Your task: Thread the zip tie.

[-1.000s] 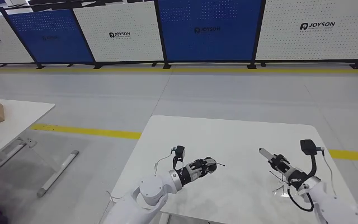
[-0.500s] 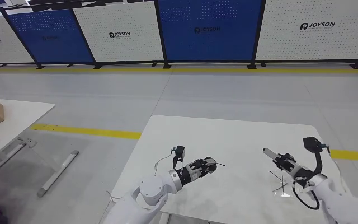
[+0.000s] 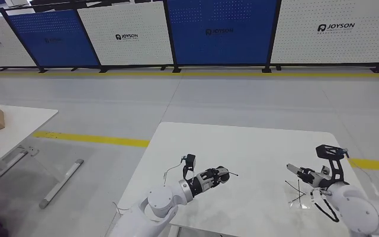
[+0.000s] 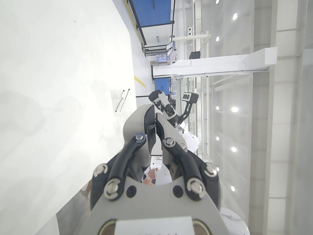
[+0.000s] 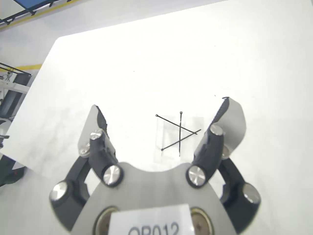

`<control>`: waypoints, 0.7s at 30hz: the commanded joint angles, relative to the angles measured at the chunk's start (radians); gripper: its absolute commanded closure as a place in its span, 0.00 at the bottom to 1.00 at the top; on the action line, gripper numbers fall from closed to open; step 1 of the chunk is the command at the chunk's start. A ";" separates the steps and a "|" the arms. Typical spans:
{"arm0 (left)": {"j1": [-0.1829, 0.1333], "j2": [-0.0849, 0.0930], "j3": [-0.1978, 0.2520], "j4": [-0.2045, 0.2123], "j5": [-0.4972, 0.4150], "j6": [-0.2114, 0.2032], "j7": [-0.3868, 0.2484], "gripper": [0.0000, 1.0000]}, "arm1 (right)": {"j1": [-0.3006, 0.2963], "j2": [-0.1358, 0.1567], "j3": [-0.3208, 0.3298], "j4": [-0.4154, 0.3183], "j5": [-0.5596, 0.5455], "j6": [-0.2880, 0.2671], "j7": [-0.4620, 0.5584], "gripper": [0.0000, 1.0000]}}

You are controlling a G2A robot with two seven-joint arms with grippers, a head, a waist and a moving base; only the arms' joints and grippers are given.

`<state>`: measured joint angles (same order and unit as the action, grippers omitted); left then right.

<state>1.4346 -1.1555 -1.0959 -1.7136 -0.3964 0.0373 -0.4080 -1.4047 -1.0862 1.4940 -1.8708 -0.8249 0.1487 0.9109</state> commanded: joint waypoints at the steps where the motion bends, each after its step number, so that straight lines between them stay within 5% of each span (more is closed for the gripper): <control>1: 0.000 0.000 0.000 0.000 0.000 0.000 0.000 1.00 | 0.000 0.000 0.000 0.000 0.000 0.000 0.000 0.00; 6: 0.000 0.000 0.000 0.000 0.000 0.000 0.000 1.00 | -0.006 0.001 -0.004 0.009 -0.017 -0.004 -0.009 0.00; 11: 0.000 0.000 0.000 0.000 0.000 0.000 0.000 1.00 | 0.016 0.009 -0.053 -0.017 -0.215 0.020 0.122 0.00; 21: 0.000 0.000 0.000 0.000 0.000 0.000 0.000 1.00 | 0.023 0.010 -0.057 -0.029 -0.216 -0.007 0.148 0.00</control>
<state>1.4346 -1.1555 -1.0959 -1.7136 -0.3964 0.0373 -0.4080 -1.3822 -1.0767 1.4366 -1.9000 -1.0406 0.1416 1.0585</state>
